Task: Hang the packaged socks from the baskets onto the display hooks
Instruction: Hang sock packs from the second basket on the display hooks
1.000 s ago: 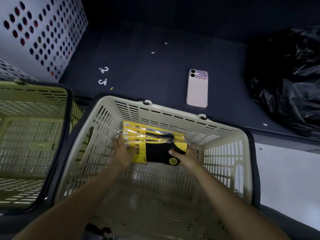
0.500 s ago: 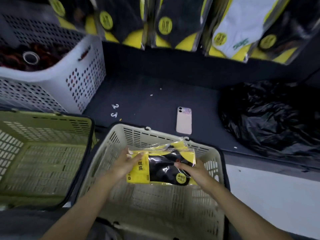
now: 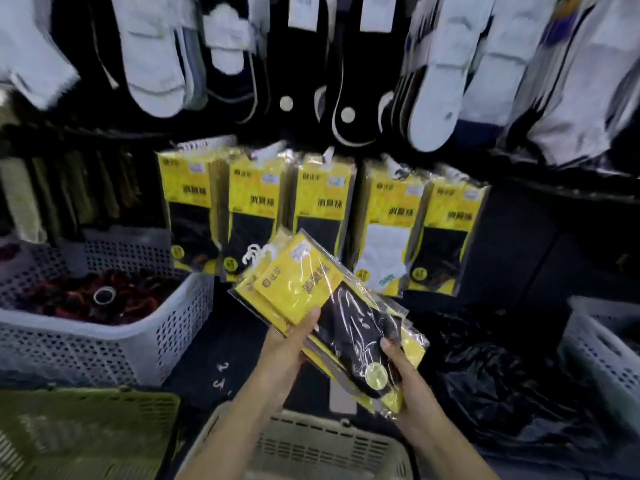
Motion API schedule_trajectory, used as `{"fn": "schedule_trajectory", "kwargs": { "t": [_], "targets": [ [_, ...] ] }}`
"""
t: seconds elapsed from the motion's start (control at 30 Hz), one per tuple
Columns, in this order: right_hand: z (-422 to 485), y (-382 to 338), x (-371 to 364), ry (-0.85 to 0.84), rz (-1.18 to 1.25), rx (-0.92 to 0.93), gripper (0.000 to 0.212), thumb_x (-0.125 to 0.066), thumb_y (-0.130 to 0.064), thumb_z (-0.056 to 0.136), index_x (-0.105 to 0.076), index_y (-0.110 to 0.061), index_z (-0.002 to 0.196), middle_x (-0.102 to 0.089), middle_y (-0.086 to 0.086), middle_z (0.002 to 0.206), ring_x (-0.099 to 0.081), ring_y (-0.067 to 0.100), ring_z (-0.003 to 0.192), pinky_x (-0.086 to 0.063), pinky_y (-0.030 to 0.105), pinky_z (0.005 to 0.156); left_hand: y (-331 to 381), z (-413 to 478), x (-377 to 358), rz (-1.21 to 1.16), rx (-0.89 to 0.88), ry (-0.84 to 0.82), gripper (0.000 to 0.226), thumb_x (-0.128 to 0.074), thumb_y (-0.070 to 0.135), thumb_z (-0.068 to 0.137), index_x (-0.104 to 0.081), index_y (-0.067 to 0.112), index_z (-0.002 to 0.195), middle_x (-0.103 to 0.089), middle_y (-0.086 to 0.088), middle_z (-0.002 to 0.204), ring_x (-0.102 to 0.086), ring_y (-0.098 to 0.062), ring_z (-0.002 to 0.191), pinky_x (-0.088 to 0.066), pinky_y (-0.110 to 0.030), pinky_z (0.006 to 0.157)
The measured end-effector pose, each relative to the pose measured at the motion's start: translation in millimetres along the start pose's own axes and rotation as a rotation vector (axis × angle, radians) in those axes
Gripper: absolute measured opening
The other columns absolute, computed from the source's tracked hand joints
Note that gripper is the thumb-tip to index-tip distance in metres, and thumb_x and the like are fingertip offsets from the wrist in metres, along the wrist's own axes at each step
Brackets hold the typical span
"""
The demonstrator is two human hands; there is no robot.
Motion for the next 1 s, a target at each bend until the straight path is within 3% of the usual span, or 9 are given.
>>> {"fn": "schedule_trajectory", "kwargs": {
  "t": [0.13, 0.2, 0.27, 0.37, 0.57, 0.67, 0.77, 0.9, 1.0],
  "targets": [
    [1, -59, 13, 0.184, -0.211, 0.260, 0.086, -0.076, -0.048, 0.059, -0.041, -0.030, 0.136, -0.053, -0.003, 0.136, -0.051, 0.019, 0.125, -0.040, 0.040, 0.107, 38, 12, -14, 0.153, -0.161, 0.102, 0.039, -0.074, 0.042, 0.059, -0.064, 0.033, 0.096, -0.072, 0.024, 0.087, -0.064, 0.005, 0.089, -0.042, -0.018, 0.077],
    [2, -95, 16, 0.216, -0.291, 0.384, 0.084, -0.072, -0.048, 0.062, -0.039, -0.030, 0.137, -0.047, -0.006, 0.137, -0.046, 0.013, 0.128, -0.040, 0.030, 0.102, 53, 17, -28, 0.261, -0.217, 0.047, 0.035, -0.076, 0.040, 0.062, -0.062, 0.036, 0.094, -0.070, 0.028, 0.084, -0.064, 0.012, 0.079, -0.045, -0.010, 0.066],
    [1, -128, 10, 0.217, -0.364, 0.520, 0.066, -0.070, -0.047, 0.066, -0.051, -0.031, 0.128, -0.055, -0.012, 0.130, -0.053, 0.004, 0.120, -0.046, 0.017, 0.088, 62, 25, -44, 0.349, -0.247, -0.021, 0.028, -0.077, 0.037, 0.067, -0.064, 0.035, 0.092, -0.070, 0.029, 0.084, -0.064, 0.014, 0.077, -0.045, -0.002, 0.058],
    [-3, -165, -6, 0.153, -0.448, 0.644, 0.049, -0.069, -0.047, 0.071, -0.061, -0.031, 0.117, -0.066, -0.011, 0.116, -0.061, 0.002, 0.108, -0.052, 0.020, 0.086, 66, 36, -72, 0.450, -0.270, -0.096, 0.032, -0.079, 0.037, 0.066, -0.065, 0.033, 0.094, -0.069, 0.030, 0.082, -0.063, 0.014, 0.077, -0.043, 0.000, 0.056],
    [3, -198, 9, 0.163, -0.347, 0.649, 0.050, -0.072, -0.036, 0.071, -0.059, -0.012, 0.114, -0.073, 0.001, 0.106, -0.069, 0.015, 0.100, -0.055, 0.031, 0.088, 64, 55, -119, 0.498, -0.248, -0.173, 0.070, -0.084, 0.047, 0.046, -0.062, 0.028, 0.109, -0.073, 0.014, 0.095, -0.067, 0.003, 0.086, -0.051, -0.010, 0.066],
    [9, -201, 31, 0.166, -0.301, 0.588, 0.037, -0.066, -0.031, 0.082, -0.063, -0.011, 0.112, -0.074, 0.003, 0.105, -0.070, 0.019, 0.099, -0.055, 0.033, 0.088, 65, 65, -134, 0.519, -0.242, -0.231, 0.058, -0.071, 0.059, 0.055, -0.065, 0.028, 0.103, -0.071, 0.027, 0.085, -0.063, 0.014, 0.081, -0.046, -0.002, 0.060],
    [17, -201, 50, 0.169, -0.276, 0.550, 0.035, -0.064, -0.032, 0.083, -0.065, -0.013, 0.112, -0.074, 0.005, 0.105, -0.070, 0.021, 0.100, -0.054, 0.037, 0.091, 62, 74, -142, 0.531, -0.219, -0.246, 0.052, -0.064, 0.066, 0.059, -0.064, 0.034, 0.100, -0.070, 0.026, 0.089, -0.063, 0.012, 0.085, -0.044, -0.005, 0.064],
    [22, -212, 77, 0.258, -0.242, 0.604, 0.018, -0.061, -0.025, 0.089, -0.067, -0.021, 0.106, -0.075, -0.004, 0.100, -0.071, 0.008, 0.092, -0.055, 0.017, 0.072, 64, 89, -135, 0.490, -0.224, -0.123, 0.049, -0.062, 0.065, 0.064, -0.062, 0.034, 0.101, -0.066, 0.019, 0.099, -0.058, 0.001, 0.094, -0.043, -0.022, 0.084],
    [27, -229, 104, 0.380, -0.196, 0.629, 0.014, -0.058, -0.019, 0.093, -0.068, -0.019, 0.103, -0.074, 0.002, 0.103, -0.069, 0.015, 0.097, -0.053, 0.032, 0.088, 77, 96, -126, 0.461, -0.267, -0.071, 0.038, -0.062, 0.061, 0.065, -0.063, 0.036, 0.094, -0.066, 0.020, 0.094, -0.057, 0.005, 0.090, -0.041, -0.018, 0.076]
  ]
}}
Point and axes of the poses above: each hand's wrist, its own z-axis towards the middle knuckle, its own x-axis out of the back of the hand, y = z × x, the point moved 6 cm from there along z, towards the middle knuckle
